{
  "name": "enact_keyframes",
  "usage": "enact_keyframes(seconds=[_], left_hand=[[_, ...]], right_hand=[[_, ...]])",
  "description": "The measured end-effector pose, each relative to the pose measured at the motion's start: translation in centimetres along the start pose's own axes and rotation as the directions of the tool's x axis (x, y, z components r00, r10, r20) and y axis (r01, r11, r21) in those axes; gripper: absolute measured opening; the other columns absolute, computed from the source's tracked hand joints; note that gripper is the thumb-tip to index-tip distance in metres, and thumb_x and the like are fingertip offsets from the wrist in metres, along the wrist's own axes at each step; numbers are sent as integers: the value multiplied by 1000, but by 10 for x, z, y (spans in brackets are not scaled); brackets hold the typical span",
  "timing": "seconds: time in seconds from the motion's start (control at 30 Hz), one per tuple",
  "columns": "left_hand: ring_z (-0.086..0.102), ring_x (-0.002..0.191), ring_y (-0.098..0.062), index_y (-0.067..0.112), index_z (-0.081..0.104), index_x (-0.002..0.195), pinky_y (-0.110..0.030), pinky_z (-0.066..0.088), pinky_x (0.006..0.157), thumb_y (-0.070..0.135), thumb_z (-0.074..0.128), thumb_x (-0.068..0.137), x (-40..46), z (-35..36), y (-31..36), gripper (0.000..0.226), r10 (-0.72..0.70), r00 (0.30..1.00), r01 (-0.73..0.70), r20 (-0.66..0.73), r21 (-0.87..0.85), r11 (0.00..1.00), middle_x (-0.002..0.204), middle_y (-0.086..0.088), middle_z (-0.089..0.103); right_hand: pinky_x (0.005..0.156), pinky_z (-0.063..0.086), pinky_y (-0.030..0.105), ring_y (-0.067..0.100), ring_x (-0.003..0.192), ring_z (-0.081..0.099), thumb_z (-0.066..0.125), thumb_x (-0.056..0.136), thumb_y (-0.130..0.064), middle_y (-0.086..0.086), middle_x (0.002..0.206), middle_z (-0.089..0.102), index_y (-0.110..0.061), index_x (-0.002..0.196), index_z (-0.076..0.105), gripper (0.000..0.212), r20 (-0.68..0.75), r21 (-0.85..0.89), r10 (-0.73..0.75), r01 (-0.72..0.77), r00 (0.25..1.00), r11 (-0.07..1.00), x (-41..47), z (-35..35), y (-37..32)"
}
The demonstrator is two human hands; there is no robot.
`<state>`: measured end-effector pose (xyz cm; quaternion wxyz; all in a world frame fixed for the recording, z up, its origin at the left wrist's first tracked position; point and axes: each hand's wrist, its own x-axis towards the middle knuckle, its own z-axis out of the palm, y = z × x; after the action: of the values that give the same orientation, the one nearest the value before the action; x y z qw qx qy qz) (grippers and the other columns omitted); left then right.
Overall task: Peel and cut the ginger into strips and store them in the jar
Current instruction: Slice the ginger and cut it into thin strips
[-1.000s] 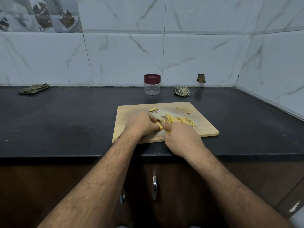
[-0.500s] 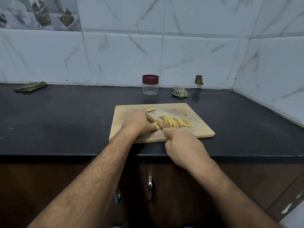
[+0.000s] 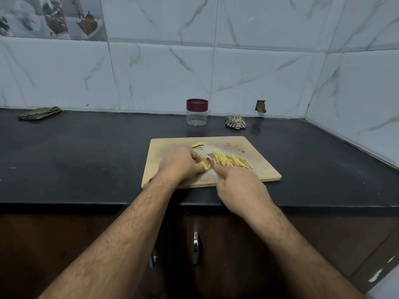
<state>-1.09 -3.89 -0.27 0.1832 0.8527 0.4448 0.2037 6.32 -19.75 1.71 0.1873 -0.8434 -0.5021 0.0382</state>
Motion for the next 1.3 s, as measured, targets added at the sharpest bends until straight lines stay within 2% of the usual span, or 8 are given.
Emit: enact_keyframes(seconds=[0.23, 0.43, 0.6, 0.7, 0.8, 0.97, 1.1, 1.3], left_hand=[[61, 103, -12, 36, 74, 105, -30, 51, 87, 38, 70, 80, -1, -1, 2, 26, -14, 1000, 14, -5, 0, 1000, 108, 13, 71], [60, 106, -13, 36, 71, 113, -31, 51, 85, 40, 69, 80, -5, 1, 3, 33, -18, 999, 18, -29, 12, 1000, 112, 11, 69], [61, 98, -13, 34, 70, 109, -29, 48, 75, 42, 71, 79, -10, 3, 4, 31, -46, 995, 45, -93, -9, 999, 104, 9, 69], [60, 96, -13, 33, 70, 110, -29, 48, 76, 42, 70, 80, -13, 4, 6, 31, -44, 993, 43, -108, -12, 999, 103, 10, 69], [60, 94, -12, 34, 71, 112, -29, 47, 72, 42, 68, 81, -17, 4, 7, 32, -46, 993, 46, -104, -8, 999, 103, 11, 69], [61, 102, -15, 36, 70, 114, -30, 50, 80, 42, 67, 83, -17, 2, 7, 32, -52, 996, 51, -74, -10, 999, 109, 8, 69], [61, 107, -15, 38, 70, 113, -31, 50, 86, 41, 66, 83, -15, 1, 6, 31, -53, 997, 53, -57, -1, 999, 114, 10, 69], [59, 110, -14, 39, 70, 113, -29, 48, 85, 42, 67, 82, -11, -1, 6, 31, -62, 998, 62, -30, -2, 998, 115, 10, 68]], right_hand=[[94, 47, 36, 21, 125, 50, 38, 100, -20, 0, 140, 53, -36, 147, 41, 50, 22, -1, -4, 4, 1000, 1000, 0, 5, -5], [74, 50, 34, 19, 97, 56, 38, 97, -16, 1, 112, 61, -35, 142, 43, 49, 33, -55, -25, 27, 999, 998, -12, 6, 1], [70, 46, 32, 19, 98, 55, 38, 98, -18, 1, 115, 61, -37, 148, 36, 54, 40, -72, -2, 5, 999, 997, -19, 3, 5], [73, 48, 32, 19, 102, 56, 37, 98, -18, 1, 122, 61, -38, 150, 34, 56, 24, -53, 8, -6, 1000, 999, -14, 2, 4], [85, 51, 34, 20, 115, 55, 37, 99, -21, 0, 134, 58, -37, 149, 38, 52, -12, -16, -9, 9, 1000, 1000, -8, 0, 2], [100, 45, 35, 21, 129, 49, 42, 98, -21, -2, 143, 54, -35, 147, 42, 51, 9, 27, -38, 37, 999, 999, 5, 2, -4], [100, 44, 34, 21, 128, 49, 41, 98, -21, -1, 143, 54, -35, 146, 43, 50, 24, 24, -30, 29, 999, 999, 13, 5, -8], [92, 47, 37, 24, 122, 52, 43, 97, -12, 3, 134, 58, -34, 143, 45, 51, 37, -78, -42, 45, 998, 996, 18, 6, -15]])
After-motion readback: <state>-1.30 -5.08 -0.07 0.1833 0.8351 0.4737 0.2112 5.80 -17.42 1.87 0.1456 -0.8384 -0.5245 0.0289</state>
